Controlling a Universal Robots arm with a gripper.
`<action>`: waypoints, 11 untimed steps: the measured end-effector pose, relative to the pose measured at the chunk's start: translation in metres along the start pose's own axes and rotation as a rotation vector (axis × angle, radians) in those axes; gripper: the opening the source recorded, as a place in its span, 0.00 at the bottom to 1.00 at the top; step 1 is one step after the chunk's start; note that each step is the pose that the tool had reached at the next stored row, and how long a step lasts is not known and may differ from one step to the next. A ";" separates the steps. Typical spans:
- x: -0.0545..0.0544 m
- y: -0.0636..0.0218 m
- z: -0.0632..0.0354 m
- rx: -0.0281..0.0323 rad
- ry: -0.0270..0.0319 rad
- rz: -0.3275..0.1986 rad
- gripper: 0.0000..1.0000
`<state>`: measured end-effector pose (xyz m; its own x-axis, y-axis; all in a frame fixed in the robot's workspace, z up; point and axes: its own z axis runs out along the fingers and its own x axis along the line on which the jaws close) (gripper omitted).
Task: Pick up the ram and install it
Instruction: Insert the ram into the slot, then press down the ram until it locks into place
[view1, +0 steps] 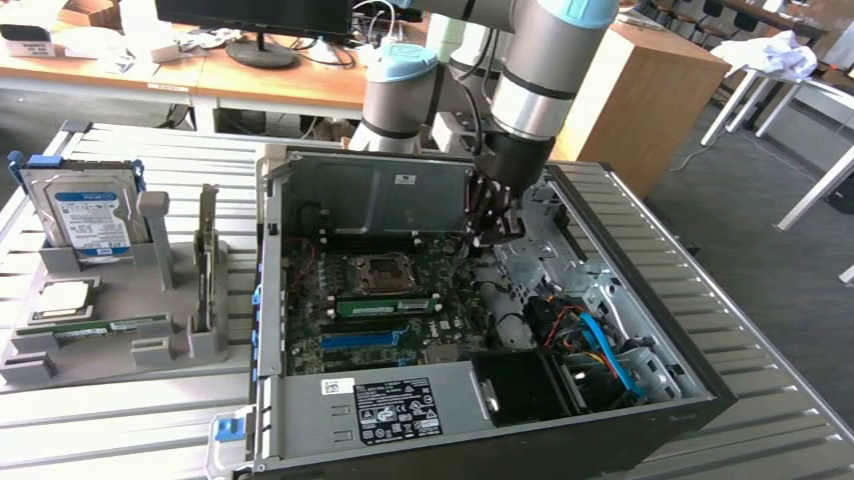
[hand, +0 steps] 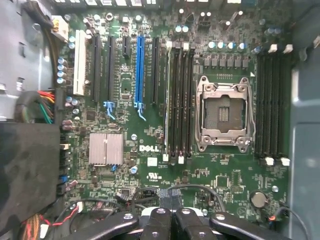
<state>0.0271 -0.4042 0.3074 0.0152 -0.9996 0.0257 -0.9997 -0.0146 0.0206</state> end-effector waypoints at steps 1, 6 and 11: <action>0.000 0.0000 -0.0017 0.0000 0.0001 0.000 0.10; 0.000 0.0000 -0.0021 0.0000 0.0000 0.000 0.10; 0.000 0.0001 -0.0021 0.0000 0.0001 0.000 0.10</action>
<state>0.0271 -0.4042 0.3095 0.0152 -0.9996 0.0258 -0.9997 -0.0146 0.0206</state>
